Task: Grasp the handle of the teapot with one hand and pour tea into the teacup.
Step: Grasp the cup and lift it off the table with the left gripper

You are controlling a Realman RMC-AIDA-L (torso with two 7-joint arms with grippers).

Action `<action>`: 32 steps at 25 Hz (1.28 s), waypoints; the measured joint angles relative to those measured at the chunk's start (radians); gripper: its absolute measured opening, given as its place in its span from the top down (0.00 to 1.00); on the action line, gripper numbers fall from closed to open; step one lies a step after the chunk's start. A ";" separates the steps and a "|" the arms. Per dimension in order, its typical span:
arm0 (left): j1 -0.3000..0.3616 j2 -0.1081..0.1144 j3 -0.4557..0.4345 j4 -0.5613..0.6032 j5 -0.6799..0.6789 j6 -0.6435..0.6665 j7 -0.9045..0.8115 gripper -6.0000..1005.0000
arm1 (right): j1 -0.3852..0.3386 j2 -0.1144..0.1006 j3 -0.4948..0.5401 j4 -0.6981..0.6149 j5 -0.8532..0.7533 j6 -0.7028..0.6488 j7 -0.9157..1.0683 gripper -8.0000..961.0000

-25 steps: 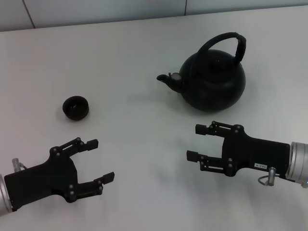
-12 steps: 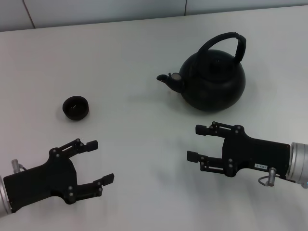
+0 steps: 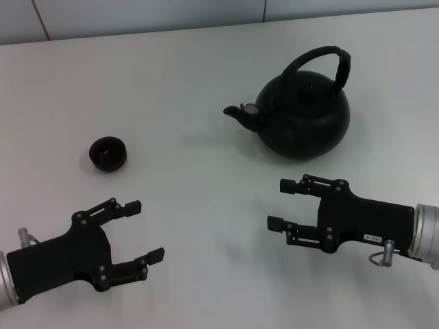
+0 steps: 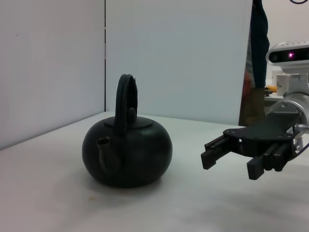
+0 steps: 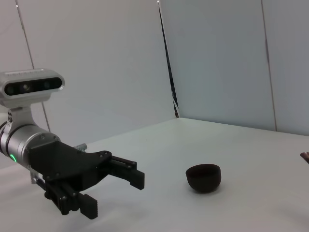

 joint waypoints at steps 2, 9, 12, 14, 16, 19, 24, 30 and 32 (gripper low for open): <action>0.000 0.000 0.000 0.000 0.000 0.000 0.000 0.15 | 0.000 0.000 0.000 0.000 0.000 0.000 0.000 0.24; 0.000 -0.002 -0.001 0.000 -0.001 0.000 0.002 0.15 | 0.000 0.000 0.000 0.000 0.002 -0.002 0.000 0.24; 0.000 -0.002 -0.001 0.000 -0.001 0.000 0.002 0.15 | 0.000 0.000 0.000 -0.001 0.002 -0.004 0.000 0.24; 0.001 -0.002 -0.001 0.000 -0.002 0.000 0.002 0.15 | 0.000 0.000 0.000 -0.002 0.002 -0.008 0.000 0.24; 0.001 -0.003 -0.001 0.000 -0.002 0.000 0.002 0.15 | 0.001 0.000 0.000 -0.003 0.002 -0.008 0.000 0.24; 0.002 -0.003 -0.002 -0.002 -0.002 0.000 0.001 0.15 | 0.001 0.000 0.000 -0.005 0.002 -0.007 0.000 0.24; 0.002 -0.004 -0.003 -0.002 -0.002 0.000 0.001 0.15 | 0.002 -0.001 0.000 -0.006 0.002 -0.003 0.000 0.24; 0.001 -0.005 -0.008 -0.002 -0.005 0.000 -0.003 0.15 | 0.003 -0.001 0.000 -0.006 0.002 -0.001 0.000 0.24; 0.001 -0.005 -0.018 -0.002 -0.007 0.000 -0.002 0.15 | 0.003 -0.002 0.000 -0.006 0.002 -0.001 0.000 0.24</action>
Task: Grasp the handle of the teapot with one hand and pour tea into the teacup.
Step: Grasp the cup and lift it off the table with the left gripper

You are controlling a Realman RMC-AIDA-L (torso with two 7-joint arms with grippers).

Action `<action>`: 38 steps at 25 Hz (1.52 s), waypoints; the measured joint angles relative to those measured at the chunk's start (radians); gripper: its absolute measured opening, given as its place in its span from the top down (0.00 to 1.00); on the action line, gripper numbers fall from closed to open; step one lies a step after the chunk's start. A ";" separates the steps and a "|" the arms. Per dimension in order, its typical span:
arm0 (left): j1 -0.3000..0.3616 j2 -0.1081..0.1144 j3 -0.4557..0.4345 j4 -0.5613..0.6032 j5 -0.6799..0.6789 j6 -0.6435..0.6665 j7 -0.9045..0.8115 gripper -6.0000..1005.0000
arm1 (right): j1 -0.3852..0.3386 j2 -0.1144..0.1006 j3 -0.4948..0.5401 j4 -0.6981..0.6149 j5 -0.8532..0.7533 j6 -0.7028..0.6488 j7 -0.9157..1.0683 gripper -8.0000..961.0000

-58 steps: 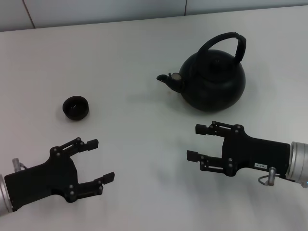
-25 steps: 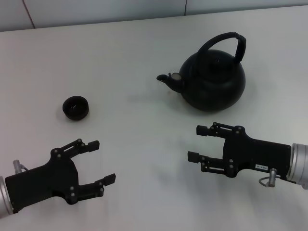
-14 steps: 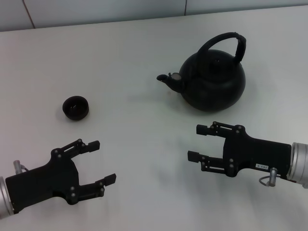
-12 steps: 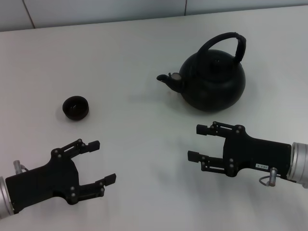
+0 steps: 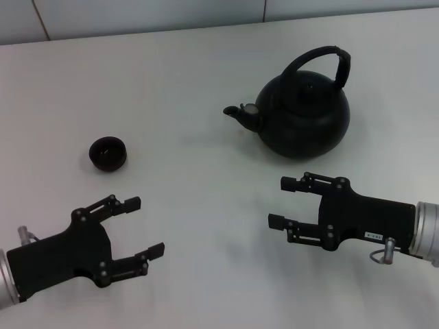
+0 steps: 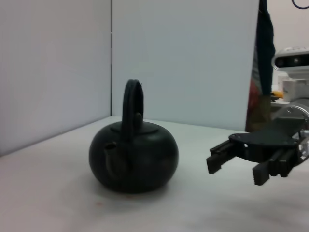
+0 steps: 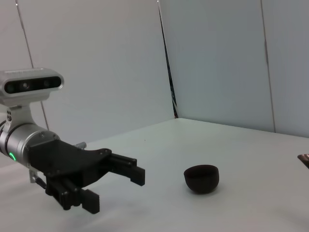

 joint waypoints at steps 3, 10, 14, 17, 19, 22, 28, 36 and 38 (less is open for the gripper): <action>0.006 -0.001 -0.039 -0.002 -0.015 -0.005 0.006 0.15 | 0.000 0.000 0.000 0.000 0.000 0.000 0.000 0.24; 0.033 -0.003 -0.178 -0.023 -0.063 -0.064 0.057 0.15 | 0.001 -0.001 0.001 -0.001 0.000 0.001 0.000 0.24; 0.036 -0.003 -0.214 -0.033 -0.071 -0.085 0.073 0.15 | 0.002 -0.002 0.003 -0.001 0.000 0.002 0.000 0.24; 0.040 -0.002 -0.269 -0.037 -0.076 -0.106 0.085 0.16 | 0.005 -0.002 0.005 -0.002 0.000 0.002 0.000 0.24; 0.041 -0.002 -0.285 -0.039 -0.076 -0.110 0.093 0.16 | 0.005 -0.002 0.005 -0.002 0.000 0.002 0.000 0.24; 0.046 -0.003 -0.317 -0.045 -0.076 -0.123 0.112 0.16 | 0.006 -0.002 0.008 -0.002 0.000 0.003 0.000 0.24; 0.046 -0.002 -0.344 -0.051 -0.076 -0.143 0.118 0.16 | 0.006 -0.002 0.010 -0.002 0.000 0.004 0.000 0.24; 0.035 0.001 -0.298 -0.050 -0.065 -0.243 0.106 0.16 | 0.005 -0.002 0.011 -0.002 0.001 0.007 0.000 0.24; 0.035 0.001 -0.288 -0.049 -0.065 -0.251 0.105 0.16 | 0.005 -0.002 0.011 -0.002 0.001 0.013 0.000 0.24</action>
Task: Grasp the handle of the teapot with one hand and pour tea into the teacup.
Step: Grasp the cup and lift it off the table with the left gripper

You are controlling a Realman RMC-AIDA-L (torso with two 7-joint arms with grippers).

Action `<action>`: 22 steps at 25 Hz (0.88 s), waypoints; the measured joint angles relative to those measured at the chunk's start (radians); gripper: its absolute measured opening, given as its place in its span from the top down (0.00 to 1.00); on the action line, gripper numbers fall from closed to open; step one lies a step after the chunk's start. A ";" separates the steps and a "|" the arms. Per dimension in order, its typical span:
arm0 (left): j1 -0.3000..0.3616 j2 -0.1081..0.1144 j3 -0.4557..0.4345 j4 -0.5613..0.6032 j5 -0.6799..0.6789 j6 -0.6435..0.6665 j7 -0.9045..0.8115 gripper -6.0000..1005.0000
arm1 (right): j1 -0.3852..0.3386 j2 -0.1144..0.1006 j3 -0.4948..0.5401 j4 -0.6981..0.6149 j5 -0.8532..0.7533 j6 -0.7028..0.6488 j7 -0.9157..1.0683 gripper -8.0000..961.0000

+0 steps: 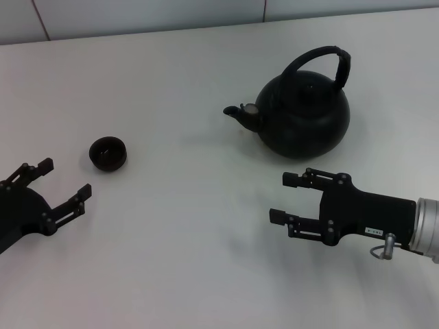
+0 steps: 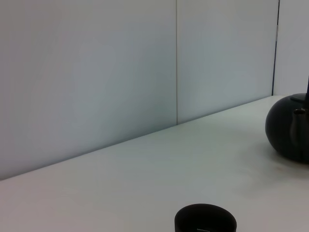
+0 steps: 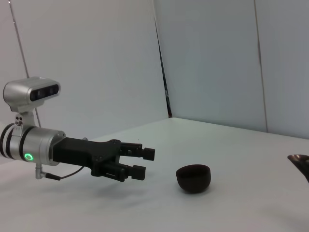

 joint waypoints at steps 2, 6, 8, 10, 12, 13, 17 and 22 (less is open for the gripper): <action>0.000 0.000 0.001 -0.001 0.000 -0.001 -0.005 0.16 | 0.000 0.000 0.000 0.000 0.000 0.003 0.000 0.24; -0.005 0.000 0.002 0.000 0.000 -0.002 -0.013 0.16 | 0.001 0.000 -0.005 0.000 0.001 0.003 0.000 0.24; -0.015 -0.001 0.002 -0.001 0.000 -0.014 -0.013 0.16 | 0.001 0.000 -0.004 0.000 0.002 0.003 0.000 0.24; -0.023 -0.001 0.002 -0.003 0.000 -0.027 -0.013 0.16 | 0.002 0.000 -0.004 0.000 0.002 0.004 0.000 0.24; -0.034 -0.003 0.003 -0.007 0.000 -0.041 -0.013 0.16 | 0.002 0.000 -0.004 0.000 0.003 0.005 0.001 0.24; -0.041 -0.003 0.003 -0.013 0.000 -0.046 -0.012 0.16 | 0.002 0.000 -0.004 0.000 0.004 0.005 0.001 0.24; -0.076 -0.002 0.019 -0.044 0.000 -0.084 -0.005 0.16 | 0.003 0.000 -0.001 0.000 0.004 0.005 0.001 0.24; -0.095 -0.003 0.026 -0.050 -0.002 -0.103 -0.004 0.16 | 0.004 0.000 -0.001 0.000 0.005 0.005 0.002 0.24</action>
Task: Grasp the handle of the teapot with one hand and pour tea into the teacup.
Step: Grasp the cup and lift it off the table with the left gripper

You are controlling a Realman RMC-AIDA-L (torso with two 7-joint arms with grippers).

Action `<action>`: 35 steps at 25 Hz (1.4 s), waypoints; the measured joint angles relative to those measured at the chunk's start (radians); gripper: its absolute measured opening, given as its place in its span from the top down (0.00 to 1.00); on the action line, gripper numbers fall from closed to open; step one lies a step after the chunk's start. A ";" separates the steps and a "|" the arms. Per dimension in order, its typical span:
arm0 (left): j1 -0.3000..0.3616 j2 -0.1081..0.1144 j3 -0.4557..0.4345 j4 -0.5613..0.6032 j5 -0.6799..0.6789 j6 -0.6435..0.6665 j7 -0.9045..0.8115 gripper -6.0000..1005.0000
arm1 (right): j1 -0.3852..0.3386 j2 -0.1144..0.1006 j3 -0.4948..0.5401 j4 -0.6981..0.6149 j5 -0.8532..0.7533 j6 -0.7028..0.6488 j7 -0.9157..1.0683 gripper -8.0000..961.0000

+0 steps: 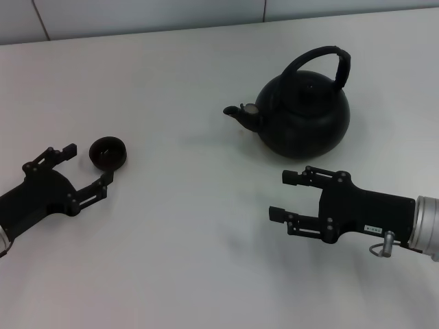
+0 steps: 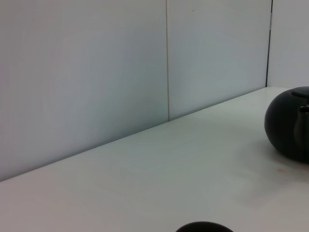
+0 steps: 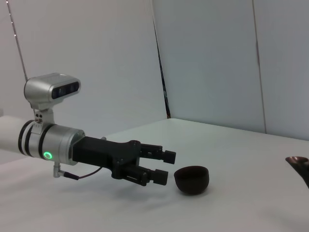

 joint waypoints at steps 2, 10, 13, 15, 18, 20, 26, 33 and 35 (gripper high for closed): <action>-0.015 -0.001 0.000 -0.007 -0.001 -0.019 0.000 0.16 | 0.000 0.000 0.001 0.000 0.000 0.000 0.000 0.24; -0.054 -0.002 0.000 -0.036 -0.003 -0.091 0.001 0.16 | -0.002 0.000 0.002 0.000 0.000 0.000 0.000 0.24; -0.066 -0.002 0.000 -0.041 -0.003 -0.106 0.001 0.16 | -0.003 0.000 0.003 0.000 0.000 -0.002 0.002 0.24; -0.073 -0.003 0.000 -0.045 -0.003 -0.115 0.002 0.16 | -0.004 0.000 0.003 0.000 0.000 -0.004 0.003 0.24; -0.088 -0.003 0.001 -0.057 -0.001 -0.139 0.002 0.16 | -0.005 0.000 0.004 0.000 0.000 -0.004 0.004 0.24; -0.094 -0.004 0.002 -0.060 0.001 -0.146 0.002 0.16 | -0.005 0.000 0.004 0.000 0.000 -0.003 0.004 0.24; -0.109 -0.004 0.003 -0.071 0.001 -0.168 0.012 0.16 | -0.008 -0.002 0.005 -0.005 0.000 -0.003 0.005 0.24; -0.113 -0.004 0.003 -0.071 0.002 -0.175 0.014 0.17 | -0.010 0.000 0.006 -0.007 0.001 -0.003 0.005 0.24; -0.113 -0.004 0.003 -0.071 0.002 -0.176 0.014 0.17 | -0.011 0.000 0.006 -0.008 0.001 -0.003 0.005 0.24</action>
